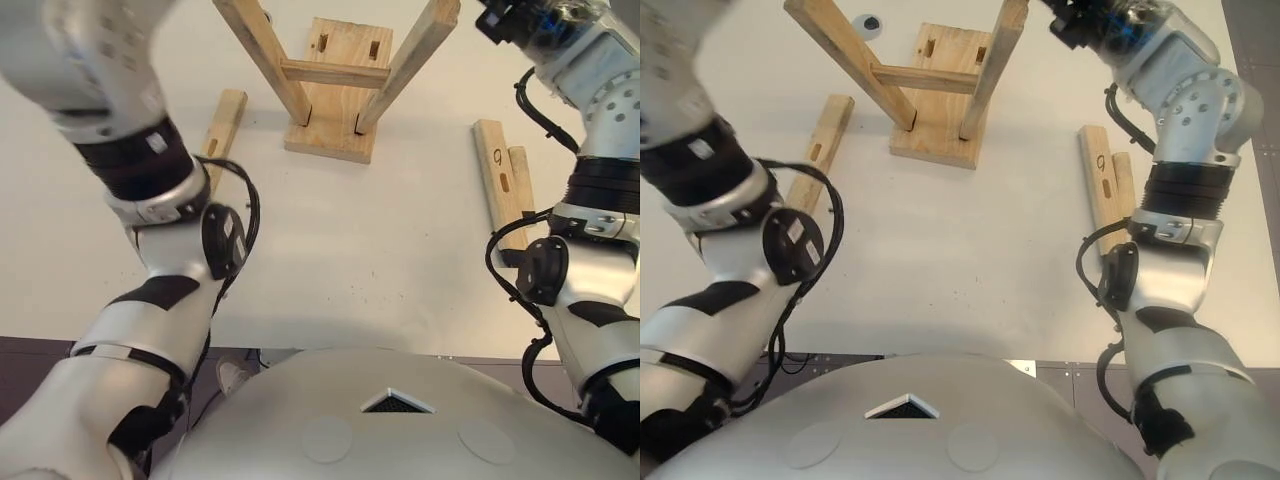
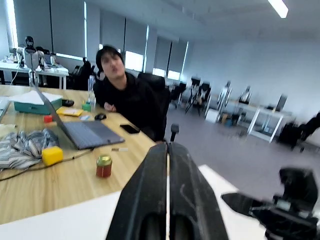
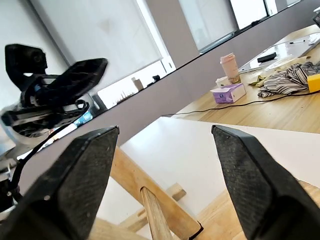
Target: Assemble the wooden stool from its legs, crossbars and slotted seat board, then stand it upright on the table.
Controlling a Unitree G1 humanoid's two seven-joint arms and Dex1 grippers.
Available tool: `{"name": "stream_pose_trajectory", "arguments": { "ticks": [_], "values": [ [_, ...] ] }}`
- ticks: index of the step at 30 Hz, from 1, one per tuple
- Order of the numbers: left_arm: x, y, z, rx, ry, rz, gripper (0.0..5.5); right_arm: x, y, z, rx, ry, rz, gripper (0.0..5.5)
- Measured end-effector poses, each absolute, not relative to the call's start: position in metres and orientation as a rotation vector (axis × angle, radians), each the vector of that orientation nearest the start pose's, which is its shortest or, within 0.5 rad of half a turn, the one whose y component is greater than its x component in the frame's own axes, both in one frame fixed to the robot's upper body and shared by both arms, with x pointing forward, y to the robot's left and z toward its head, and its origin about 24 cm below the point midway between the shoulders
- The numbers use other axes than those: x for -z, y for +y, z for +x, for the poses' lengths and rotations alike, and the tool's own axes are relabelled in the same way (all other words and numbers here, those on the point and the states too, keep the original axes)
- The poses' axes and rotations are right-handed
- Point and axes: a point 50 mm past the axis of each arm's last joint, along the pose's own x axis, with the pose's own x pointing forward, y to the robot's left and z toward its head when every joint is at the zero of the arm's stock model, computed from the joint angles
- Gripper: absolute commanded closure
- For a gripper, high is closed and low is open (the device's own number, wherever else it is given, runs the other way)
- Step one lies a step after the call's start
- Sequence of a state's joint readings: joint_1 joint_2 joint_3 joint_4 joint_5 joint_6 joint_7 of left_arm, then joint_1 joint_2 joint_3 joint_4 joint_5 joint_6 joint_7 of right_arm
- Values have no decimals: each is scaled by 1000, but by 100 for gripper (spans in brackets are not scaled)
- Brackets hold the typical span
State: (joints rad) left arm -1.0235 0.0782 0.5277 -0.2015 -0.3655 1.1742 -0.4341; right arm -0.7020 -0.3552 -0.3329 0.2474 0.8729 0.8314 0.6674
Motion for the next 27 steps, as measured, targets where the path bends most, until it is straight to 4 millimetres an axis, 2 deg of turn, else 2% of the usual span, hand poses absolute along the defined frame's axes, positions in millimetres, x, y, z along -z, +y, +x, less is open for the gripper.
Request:
{"name": "stream_pose_trajectory", "arguments": {
  "ticks": [1,3,5,6,8,10,11,14,16,19,20,22,27],
  "values": [
    [-302,157,319,635,-200,-492,548,-191,-190,339,-850,-30,759,208],
    [-310,179,319,557,-243,-549,550,-196,-201,339,-776,-83,846,239],
    [-304,204,320,408,-246,-427,550,-204,-212,337,-625,-139,793,278],
    [-294,214,319,352,-231,-364,550,-204,-215,334,-524,-156,720,298],
    [-257,230,319,266,-128,-255,550,-189,-217,324,-306,-131,553,326],
    [-226,237,316,226,-50,-167,550,-173,-208,313,-166,-75,326,360],
    [-207,239,313,218,-2,-112,550,-160,-196,305,-123,-29,190,378],
    [-165,227,309,286,125,-9,550,-131,-152,294,-180,80,23,430],
    [-144,204,307,401,191,42,550,-127,-130,293,-254,89,-65,462],
    [-144,169,302,533,170,43,550,-132,-114,299,-298,83,-159,516],
    [-144,164,301,540,177,43,550,-135,-111,302,-310,81,-179,535],
    [-144,160,299,530,184,42,550,-137,-110,305,-313,84,-211,548],
    [-142,163,299,458,205,66,550,-127,-97,299,-438,166,-260,548]
  ]
}}
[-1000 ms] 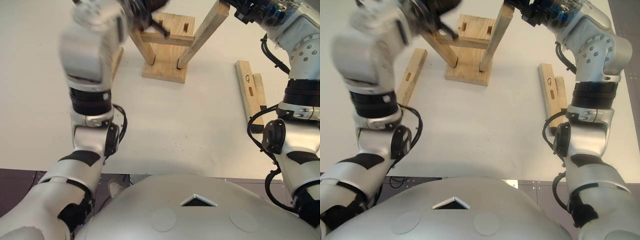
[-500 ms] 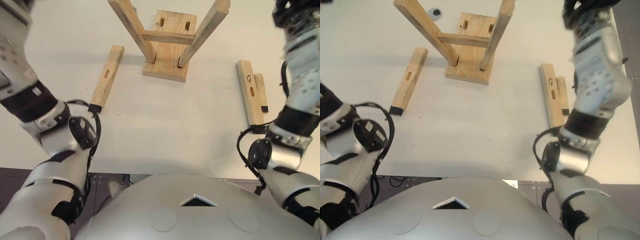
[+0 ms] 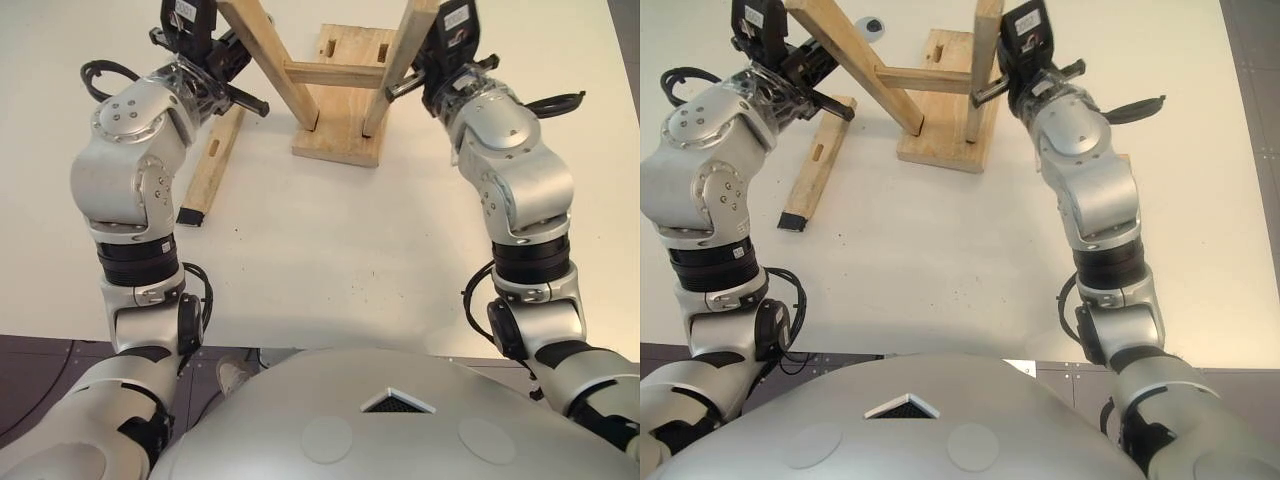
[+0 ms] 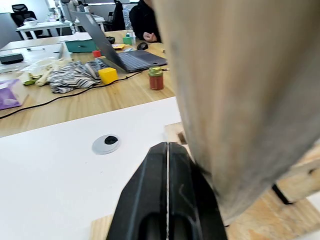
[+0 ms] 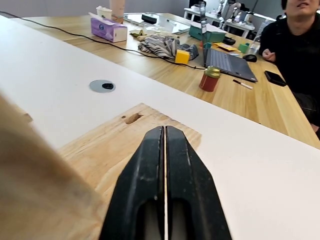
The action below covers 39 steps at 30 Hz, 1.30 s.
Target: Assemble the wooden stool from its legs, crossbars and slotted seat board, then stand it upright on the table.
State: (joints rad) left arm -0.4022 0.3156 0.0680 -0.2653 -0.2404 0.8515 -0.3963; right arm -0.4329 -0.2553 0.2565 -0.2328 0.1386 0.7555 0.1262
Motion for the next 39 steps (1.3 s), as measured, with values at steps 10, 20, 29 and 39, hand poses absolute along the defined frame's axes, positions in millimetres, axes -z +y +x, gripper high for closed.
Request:
{"name": "stream_pose_trajectory", "arguments": {
  "ticks": [10,20,29,39],
  "values": [
    [-137,156,339,420,229,149,550,-101,-45,277,-905,342,-406,548],
    [-135,196,344,248,235,232,550,-110,-60,306,-884,314,-476,548],
    [-106,214,252,835,646,549,550,-47,-154,347,-649,556,-591,548],
    [-53,161,266,877,692,322,550,-50,-151,330,-946,574,-614,548]
  ]
}}
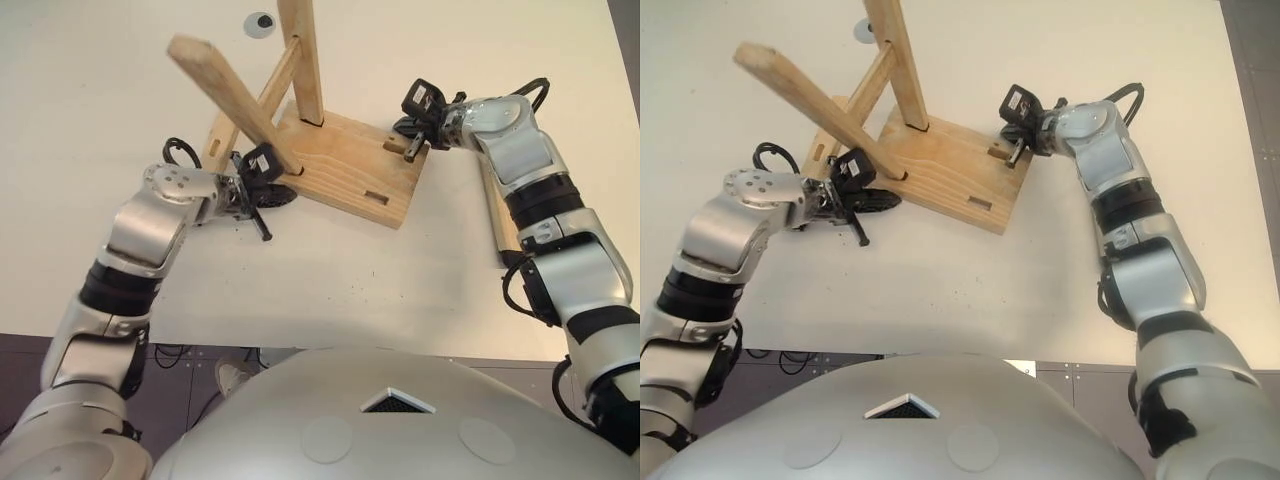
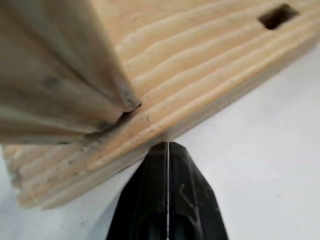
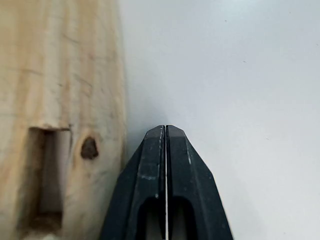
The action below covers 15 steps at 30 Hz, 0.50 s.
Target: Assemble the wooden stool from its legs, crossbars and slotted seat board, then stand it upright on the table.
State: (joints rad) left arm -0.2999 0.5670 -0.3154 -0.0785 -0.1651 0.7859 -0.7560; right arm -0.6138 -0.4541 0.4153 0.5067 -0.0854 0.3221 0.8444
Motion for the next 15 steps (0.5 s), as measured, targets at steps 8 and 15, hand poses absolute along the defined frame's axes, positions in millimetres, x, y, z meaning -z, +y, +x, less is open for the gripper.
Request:
{"name": "stream_pose_trajectory", "arguments": {
  "ticks": [8,15],
  "values": [
    [-55,147,304,743,617,316,550,-54,-134,279,-1094,604,-601,548],
    [-75,161,284,659,529,220,550,-101,-177,310,-737,507,-300,466]
  ]
}}
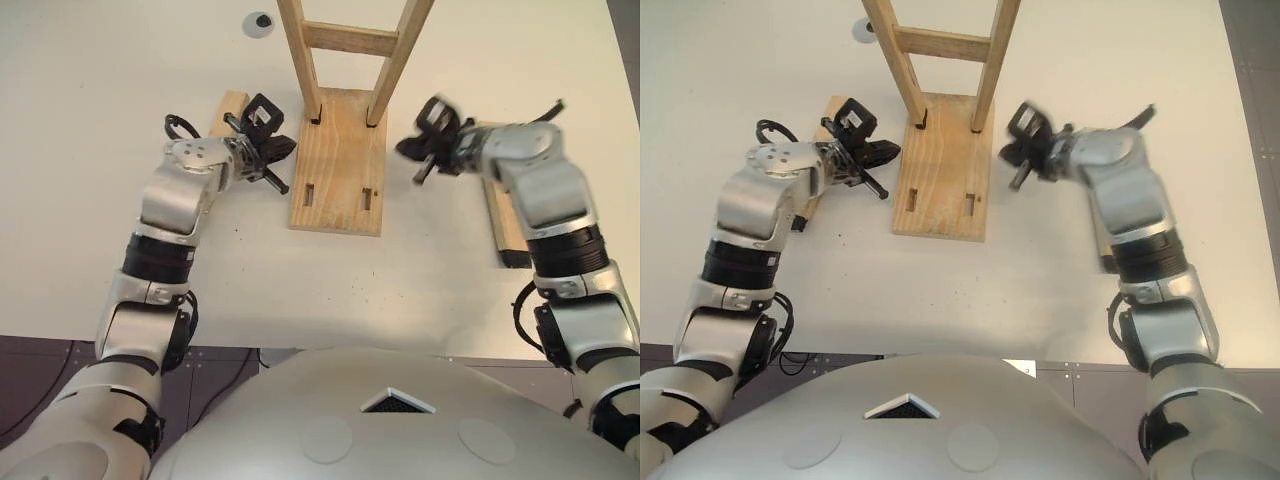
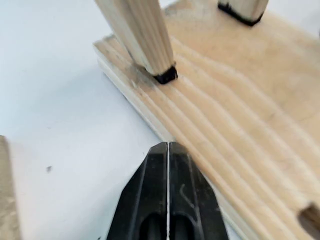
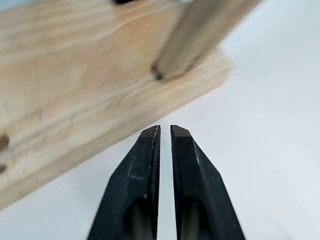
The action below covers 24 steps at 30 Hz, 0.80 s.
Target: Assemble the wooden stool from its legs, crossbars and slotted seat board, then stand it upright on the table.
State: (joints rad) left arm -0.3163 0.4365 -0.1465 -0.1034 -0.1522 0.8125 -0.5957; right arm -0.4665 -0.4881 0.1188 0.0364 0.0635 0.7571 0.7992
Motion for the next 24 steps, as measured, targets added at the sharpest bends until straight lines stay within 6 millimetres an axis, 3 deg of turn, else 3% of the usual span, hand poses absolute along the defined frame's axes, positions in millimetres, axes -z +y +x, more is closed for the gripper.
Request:
{"name": "stream_pose_trajectory", "arguments": {
  "ticks": [2,4,6,9,12,18,24],
  "values": [
    [-103,177,274,601,437,183,550,-138,-221,321,-559,457,-189,428],
    [-115,181,265,586,393,151,550,-149,-249,320,-480,473,-164,399],
    [-123,174,258,603,354,114,550,-141,-271,314,-441,551,-171,367],
    [-136,168,245,610,300,88,550,-117,-307,290,-400,755,-188,306],
    [-141,165,238,618,279,81,550,-112,-320,276,-455,844,-186,254],
    [-142,164,237,644,293,86,550,-98,-336,255,-490,960,-217,254],
    [-141,165,237,669,306,102,550,-82,-333,240,-530,1017,-226,254]
  ]
}}
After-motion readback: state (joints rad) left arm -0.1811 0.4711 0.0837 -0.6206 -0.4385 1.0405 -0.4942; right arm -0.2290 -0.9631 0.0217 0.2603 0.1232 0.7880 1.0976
